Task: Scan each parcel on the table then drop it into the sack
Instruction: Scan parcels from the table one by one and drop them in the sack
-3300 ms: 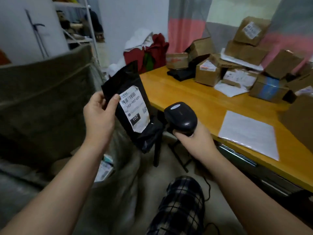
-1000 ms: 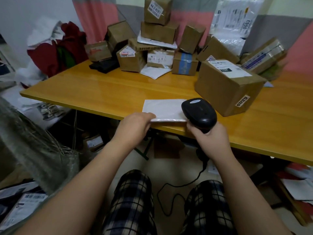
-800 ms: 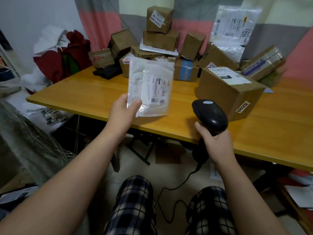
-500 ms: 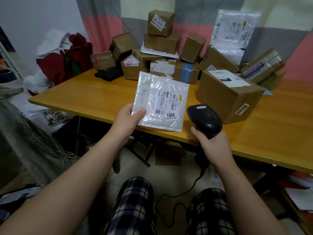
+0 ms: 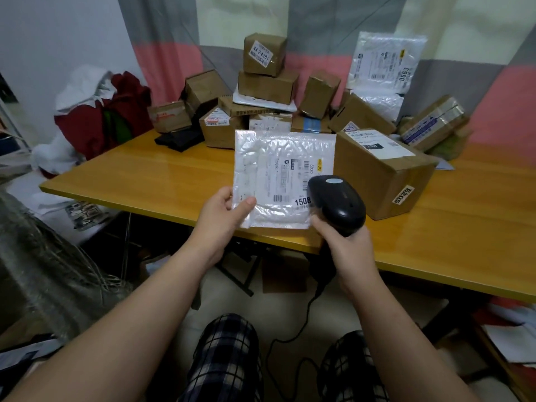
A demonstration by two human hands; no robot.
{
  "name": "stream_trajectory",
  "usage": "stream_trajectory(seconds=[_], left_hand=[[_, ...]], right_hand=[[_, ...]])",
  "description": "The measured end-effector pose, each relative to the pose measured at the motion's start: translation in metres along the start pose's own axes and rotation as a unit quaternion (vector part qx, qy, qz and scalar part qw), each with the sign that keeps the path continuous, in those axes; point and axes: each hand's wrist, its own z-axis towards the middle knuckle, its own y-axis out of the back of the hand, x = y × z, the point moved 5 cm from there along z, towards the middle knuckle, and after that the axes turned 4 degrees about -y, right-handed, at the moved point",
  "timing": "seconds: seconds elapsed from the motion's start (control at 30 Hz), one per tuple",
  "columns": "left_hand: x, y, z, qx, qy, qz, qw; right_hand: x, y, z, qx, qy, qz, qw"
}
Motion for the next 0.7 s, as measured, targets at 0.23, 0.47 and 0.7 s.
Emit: stream_trajectory(seconds=[0.23, 0.47, 0.7], left_hand=[[-0.035, 0.007, 0.009, -0.018, -0.061, 0.310, 0.949], [-0.041, 0.011, 0.027, 0.077, -0.031, 0.279, 0.957], [-0.027, 0.033, 0.025, -0.092, -0.060, 0.113, 0.988]], right_hand=[[0.035, -0.006, 0.010, 0.012, 0.076, -0.183, 0.980], [0.055, -0.011, 0.003, 0.031, 0.130, -0.259, 0.956], [0.056, -0.002, -0.005, -0.042, 0.119, -0.238, 0.963]])
